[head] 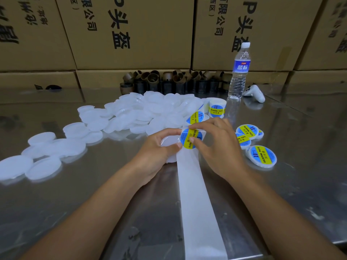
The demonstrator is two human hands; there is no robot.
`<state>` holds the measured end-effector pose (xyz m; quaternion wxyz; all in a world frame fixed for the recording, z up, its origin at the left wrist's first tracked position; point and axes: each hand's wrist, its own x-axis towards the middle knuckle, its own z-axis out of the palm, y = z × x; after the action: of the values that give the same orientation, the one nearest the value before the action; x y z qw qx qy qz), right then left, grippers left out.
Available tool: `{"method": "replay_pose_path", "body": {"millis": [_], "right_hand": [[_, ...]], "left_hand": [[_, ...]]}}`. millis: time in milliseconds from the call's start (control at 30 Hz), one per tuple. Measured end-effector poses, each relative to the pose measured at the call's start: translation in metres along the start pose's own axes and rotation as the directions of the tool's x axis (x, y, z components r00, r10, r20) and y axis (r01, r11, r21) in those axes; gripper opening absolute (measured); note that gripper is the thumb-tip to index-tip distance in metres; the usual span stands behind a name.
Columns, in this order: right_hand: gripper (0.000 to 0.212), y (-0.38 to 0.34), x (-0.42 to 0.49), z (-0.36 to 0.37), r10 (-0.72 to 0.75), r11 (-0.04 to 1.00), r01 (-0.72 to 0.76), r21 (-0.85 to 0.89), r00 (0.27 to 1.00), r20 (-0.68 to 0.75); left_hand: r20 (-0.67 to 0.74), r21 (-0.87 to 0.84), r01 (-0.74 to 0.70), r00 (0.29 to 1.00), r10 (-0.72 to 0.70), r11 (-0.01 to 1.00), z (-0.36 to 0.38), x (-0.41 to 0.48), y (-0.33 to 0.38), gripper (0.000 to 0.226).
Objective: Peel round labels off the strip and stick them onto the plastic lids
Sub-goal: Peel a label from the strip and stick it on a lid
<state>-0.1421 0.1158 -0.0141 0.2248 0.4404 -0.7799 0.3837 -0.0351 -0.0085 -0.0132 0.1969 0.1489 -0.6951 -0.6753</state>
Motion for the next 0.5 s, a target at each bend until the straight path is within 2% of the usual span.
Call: {"method": "replay_pose_path", "body": {"millis": [233, 500], "right_hand": [[0.028, 0.0012, 0.0, -0.0004, 0.014, 1.0, -0.015, 0.005, 0.999, 0.039], [0.026, -0.0002, -0.0002, -0.0023, 0.005, 1.0, -0.005, 0.017, 1.0, 0.015]], "left_hand": [[0.013, 0.027, -0.004, 1.0, 0.003, 1.0, 0.0005, -0.0007, 0.0011, 0.024], [0.019, 0.003, -0.005, 1.0, 0.005, 1.0, 0.0007, -0.0017, 0.002, 0.024]]}}
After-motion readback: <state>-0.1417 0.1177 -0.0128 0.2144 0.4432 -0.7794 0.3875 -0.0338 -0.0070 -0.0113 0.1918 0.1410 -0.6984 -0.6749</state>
